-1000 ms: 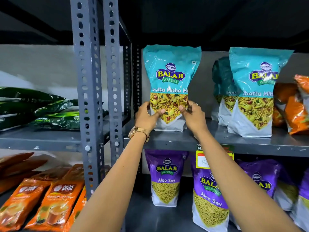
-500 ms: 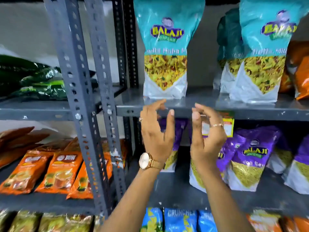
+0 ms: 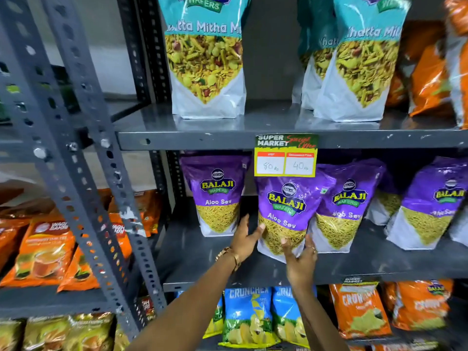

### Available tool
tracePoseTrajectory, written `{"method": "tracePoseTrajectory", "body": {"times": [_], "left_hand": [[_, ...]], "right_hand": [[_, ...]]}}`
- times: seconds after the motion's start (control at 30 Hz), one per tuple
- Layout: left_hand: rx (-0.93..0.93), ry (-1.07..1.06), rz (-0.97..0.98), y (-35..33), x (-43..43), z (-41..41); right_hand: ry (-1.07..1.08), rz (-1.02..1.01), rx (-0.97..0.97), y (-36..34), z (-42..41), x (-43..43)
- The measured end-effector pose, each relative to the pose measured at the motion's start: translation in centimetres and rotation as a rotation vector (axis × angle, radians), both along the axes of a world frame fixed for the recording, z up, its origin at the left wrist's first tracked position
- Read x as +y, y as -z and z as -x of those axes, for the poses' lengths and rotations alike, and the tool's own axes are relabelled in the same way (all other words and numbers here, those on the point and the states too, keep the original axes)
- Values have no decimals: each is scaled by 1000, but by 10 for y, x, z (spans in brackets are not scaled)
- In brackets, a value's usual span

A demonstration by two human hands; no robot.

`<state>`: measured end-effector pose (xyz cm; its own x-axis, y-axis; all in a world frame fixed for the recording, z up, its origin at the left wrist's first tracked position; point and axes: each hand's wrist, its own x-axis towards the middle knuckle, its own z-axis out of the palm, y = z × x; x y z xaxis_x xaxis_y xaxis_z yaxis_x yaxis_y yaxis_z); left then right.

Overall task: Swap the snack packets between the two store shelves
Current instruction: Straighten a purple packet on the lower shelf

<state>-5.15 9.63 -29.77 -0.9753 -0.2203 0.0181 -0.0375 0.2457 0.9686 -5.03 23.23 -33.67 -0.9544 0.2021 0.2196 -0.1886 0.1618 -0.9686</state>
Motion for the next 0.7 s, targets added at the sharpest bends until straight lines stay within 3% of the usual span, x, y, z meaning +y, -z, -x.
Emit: {"method": "tracePoseTrajectory", "body": {"times": [0.17, 0.27, 0.5, 0.7], "left_hand": [[-40, 26, -5, 13, 2, 22], [67, -11, -36, 13, 9, 9], [179, -181, -104, 43, -7, -27], [183, -370, -29, 47, -43, -39]], "right_hand": [[-30, 16, 7, 16, 10, 8], [-23, -21, 13, 18, 7, 7], [-100, -39, -13, 30, 3, -7], [-251, -30, -43, 29, -3, -42]]}}
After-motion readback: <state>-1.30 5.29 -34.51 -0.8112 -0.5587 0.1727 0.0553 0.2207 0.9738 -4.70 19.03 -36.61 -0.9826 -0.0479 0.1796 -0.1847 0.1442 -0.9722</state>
